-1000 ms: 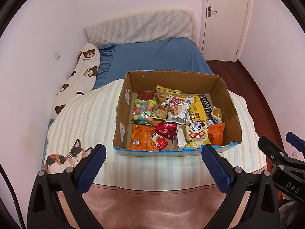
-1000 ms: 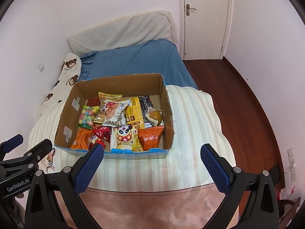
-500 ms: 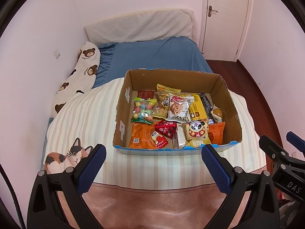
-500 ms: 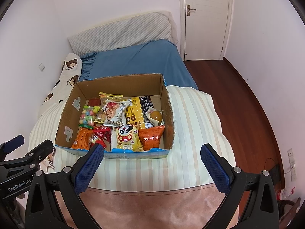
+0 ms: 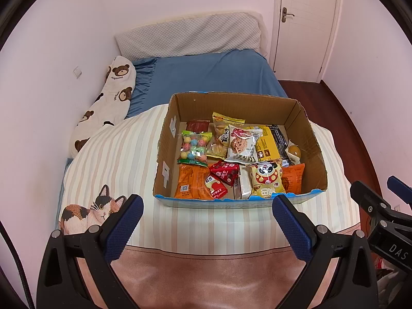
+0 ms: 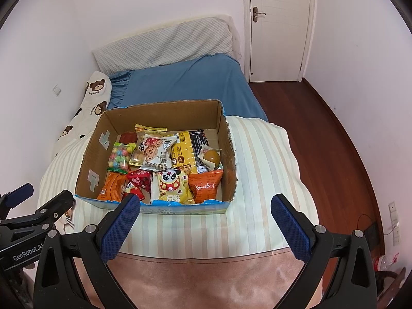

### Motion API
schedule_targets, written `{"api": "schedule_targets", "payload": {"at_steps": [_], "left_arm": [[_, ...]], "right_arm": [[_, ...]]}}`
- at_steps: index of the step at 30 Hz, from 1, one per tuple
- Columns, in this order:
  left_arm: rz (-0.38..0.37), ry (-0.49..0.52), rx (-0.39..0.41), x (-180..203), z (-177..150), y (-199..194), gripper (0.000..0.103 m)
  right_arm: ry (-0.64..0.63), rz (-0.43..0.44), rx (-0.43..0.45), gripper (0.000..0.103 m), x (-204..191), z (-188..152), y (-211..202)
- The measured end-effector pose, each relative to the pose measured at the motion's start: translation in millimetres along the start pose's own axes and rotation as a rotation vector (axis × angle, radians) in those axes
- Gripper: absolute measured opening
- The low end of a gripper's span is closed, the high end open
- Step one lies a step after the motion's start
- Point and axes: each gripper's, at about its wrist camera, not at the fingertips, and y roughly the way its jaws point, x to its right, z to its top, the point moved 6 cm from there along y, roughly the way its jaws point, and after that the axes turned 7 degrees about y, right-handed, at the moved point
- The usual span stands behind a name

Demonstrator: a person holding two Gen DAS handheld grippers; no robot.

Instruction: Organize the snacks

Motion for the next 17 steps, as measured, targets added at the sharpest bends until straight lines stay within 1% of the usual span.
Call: {"api": "schedule_targets", "payload": {"at_steps": [17], "left_arm": [[0.004,0.001,-0.001,0.2,-1.7,-0.9,0.103]], "right_arm": [[-0.003,-0.001,-0.002,0.103,-0.8,-0.7,0.7]]}}
